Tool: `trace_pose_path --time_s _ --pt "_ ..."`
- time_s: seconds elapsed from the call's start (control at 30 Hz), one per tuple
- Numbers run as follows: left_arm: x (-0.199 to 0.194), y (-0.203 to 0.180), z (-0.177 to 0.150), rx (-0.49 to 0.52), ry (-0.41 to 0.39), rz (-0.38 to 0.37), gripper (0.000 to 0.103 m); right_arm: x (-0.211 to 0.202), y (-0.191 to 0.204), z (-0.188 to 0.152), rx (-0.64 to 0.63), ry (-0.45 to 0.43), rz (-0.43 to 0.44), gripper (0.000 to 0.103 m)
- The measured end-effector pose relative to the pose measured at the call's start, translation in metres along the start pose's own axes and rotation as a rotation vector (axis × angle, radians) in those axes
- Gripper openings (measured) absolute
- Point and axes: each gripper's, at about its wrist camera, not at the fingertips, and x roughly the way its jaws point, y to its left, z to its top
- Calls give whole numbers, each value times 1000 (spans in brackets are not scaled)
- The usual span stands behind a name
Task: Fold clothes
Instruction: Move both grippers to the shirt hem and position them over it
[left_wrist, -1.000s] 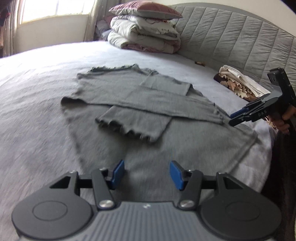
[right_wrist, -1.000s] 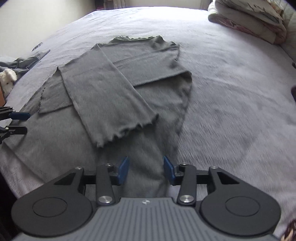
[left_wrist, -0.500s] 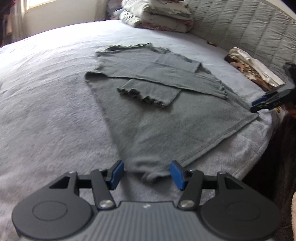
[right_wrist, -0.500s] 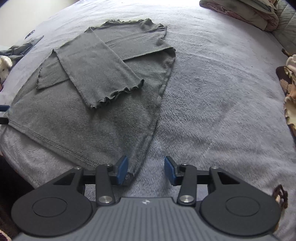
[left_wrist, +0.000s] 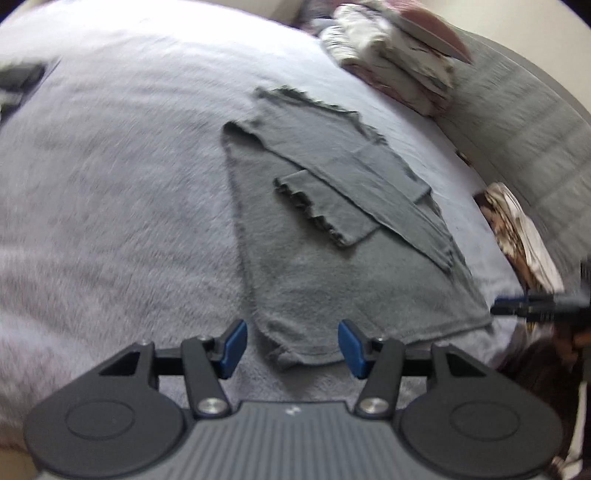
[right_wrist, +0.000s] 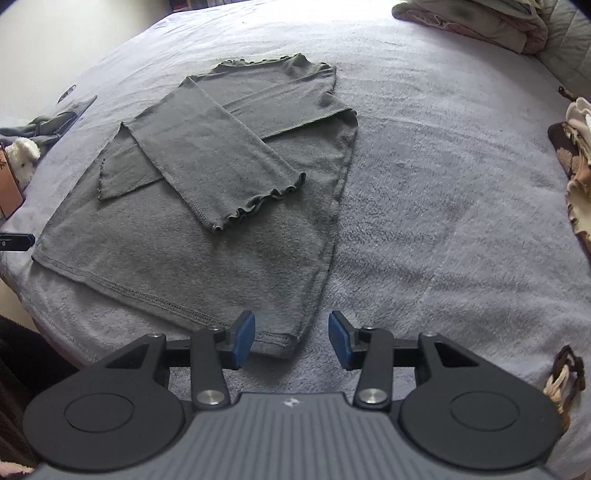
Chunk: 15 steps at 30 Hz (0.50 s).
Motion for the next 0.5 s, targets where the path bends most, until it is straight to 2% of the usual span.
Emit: trace_pose_path --time_s 0.1,0.27,0.5 --pt "2 8 1 -82 21 -12 53 4 -2 0 26 10 5 47" --pt "11 16 0 -170 49 -90 45 13 -10 0 77 29 25 47" --pt "21 14 -2 -146 82 -104 44 20 -16 -1 106 49 47 47"
